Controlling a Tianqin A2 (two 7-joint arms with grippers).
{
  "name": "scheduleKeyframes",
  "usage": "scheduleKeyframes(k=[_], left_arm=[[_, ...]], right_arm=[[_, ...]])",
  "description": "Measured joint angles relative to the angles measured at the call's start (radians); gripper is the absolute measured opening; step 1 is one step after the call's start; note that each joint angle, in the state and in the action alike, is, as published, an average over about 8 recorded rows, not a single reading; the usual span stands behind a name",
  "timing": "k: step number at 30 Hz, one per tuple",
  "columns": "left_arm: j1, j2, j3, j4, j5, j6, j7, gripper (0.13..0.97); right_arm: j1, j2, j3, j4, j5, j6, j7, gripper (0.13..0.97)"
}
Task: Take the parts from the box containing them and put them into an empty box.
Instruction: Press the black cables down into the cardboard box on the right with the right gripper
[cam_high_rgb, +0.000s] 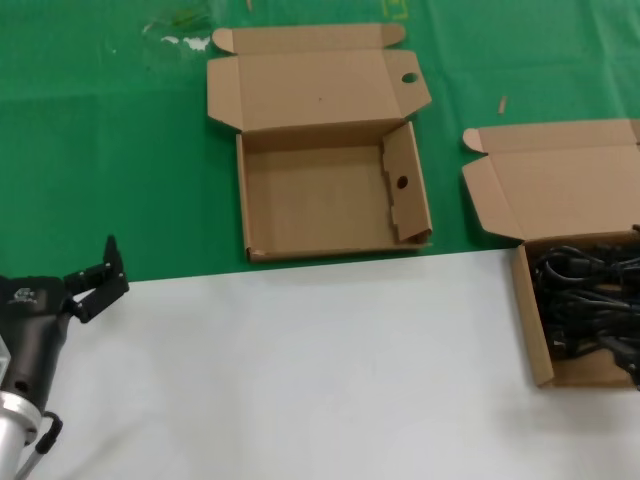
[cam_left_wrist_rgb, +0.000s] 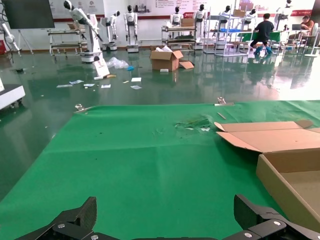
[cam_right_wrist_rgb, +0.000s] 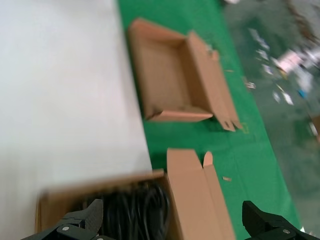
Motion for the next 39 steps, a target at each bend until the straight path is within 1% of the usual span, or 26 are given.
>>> scheduleKeyframes(k=[3,5,9,13,18,24,27,33,39], left_arm=[[0.000,0.000,0.000,0.000,0.000,0.000,0.000,0.966],[0.000,0.000,0.000,0.000,0.000,0.000,0.000,0.966],[0.000,0.000,0.000,0.000,0.000,0.000,0.000,0.966],[0.000,0.000,0.000,0.000,0.000,0.000,0.000,0.966],[0.000,0.000,0.000,0.000,0.000,0.000,0.000,0.966],[0.000,0.000,0.000,0.000,0.000,0.000,0.000,0.966],[0.000,0.000,0.000,0.000,0.000,0.000,0.000,0.966],[0.000,0.000,0.000,0.000,0.000,0.000,-0.001,0.966],[0.000,0.000,0.000,0.000,0.000,0.000,-0.001,0.966]], right_arm=[[0.004,0.002,0.063,-0.036,-0.010,-0.104,-0.111,0.966],[0.028,0.009,0.073,-0.065,-0.018,-0.162,-0.170,0.966],[0.101,0.030,0.031,-0.129,-0.042,-0.242,-0.243,0.966],[0.181,0.040,-0.037,-0.187,-0.078,-0.285,-0.267,0.966],[0.310,0.018,-0.134,-0.247,-0.152,-0.308,-0.247,0.966],[0.497,-0.050,-0.249,-0.317,-0.286,-0.321,-0.175,0.965],[0.566,-0.078,-0.290,-0.343,-0.337,-0.332,-0.148,0.964],[0.632,-0.099,-0.339,-0.362,-0.389,-0.355,-0.119,0.939],[0.616,-0.086,-0.343,-0.342,-0.404,-0.355,-0.091,0.899]])
